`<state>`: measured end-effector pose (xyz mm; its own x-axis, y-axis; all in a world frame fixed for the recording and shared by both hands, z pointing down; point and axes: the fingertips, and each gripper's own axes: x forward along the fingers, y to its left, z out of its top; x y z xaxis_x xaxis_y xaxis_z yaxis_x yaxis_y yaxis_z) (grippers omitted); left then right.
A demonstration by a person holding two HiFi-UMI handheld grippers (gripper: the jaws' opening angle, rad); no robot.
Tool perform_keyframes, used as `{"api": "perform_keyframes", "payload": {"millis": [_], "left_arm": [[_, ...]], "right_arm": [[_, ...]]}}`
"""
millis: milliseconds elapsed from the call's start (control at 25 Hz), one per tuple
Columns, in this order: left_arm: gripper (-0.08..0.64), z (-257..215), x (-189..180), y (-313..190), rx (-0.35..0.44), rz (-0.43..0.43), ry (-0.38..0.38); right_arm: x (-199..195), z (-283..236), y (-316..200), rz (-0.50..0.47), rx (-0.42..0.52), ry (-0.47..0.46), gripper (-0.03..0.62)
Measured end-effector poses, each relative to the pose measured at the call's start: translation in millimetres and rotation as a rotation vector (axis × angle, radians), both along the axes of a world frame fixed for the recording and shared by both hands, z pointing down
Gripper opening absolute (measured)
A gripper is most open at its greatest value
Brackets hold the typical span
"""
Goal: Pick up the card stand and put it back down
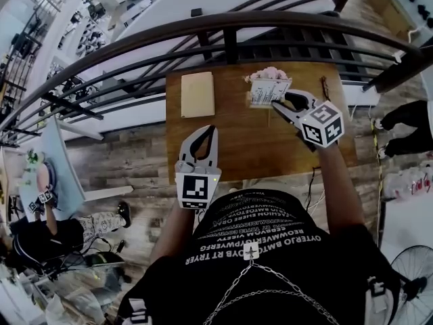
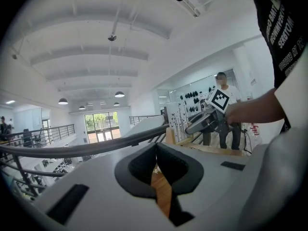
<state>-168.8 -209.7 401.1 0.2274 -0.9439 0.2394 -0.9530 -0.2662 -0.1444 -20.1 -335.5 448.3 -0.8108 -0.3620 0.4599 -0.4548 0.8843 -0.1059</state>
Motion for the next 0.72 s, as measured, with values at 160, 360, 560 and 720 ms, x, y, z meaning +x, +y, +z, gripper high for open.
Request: {"api": "perform_keyframes", "payload": {"millis": [160,360,560,720], "left_arm": [[0.028,2.8,-3.1,-4.9,-0.01,-0.006,0.0],[0.028,9.1,-2.6,-12.9,-0.029,-0.01,-0.004],[0.028,14.3,-1.1,-24.5,-0.05,-0.017,-0.007],[0.026,21.4,-3.2,-35.2,-0.068,-0.032,-0.007]], "right_arm": [[-1.1,19.4,-4.5,0.005,-0.033,0.003,0.164],[0.1,45.3,-12.5,0.012,-0.064,0.003,0.164],[2.6,76.4,-22.4,0.012,-0.078,0.032,0.164],[3.8,103.5,-30.6,0.01,-0.09,0.053,0.164]]}}
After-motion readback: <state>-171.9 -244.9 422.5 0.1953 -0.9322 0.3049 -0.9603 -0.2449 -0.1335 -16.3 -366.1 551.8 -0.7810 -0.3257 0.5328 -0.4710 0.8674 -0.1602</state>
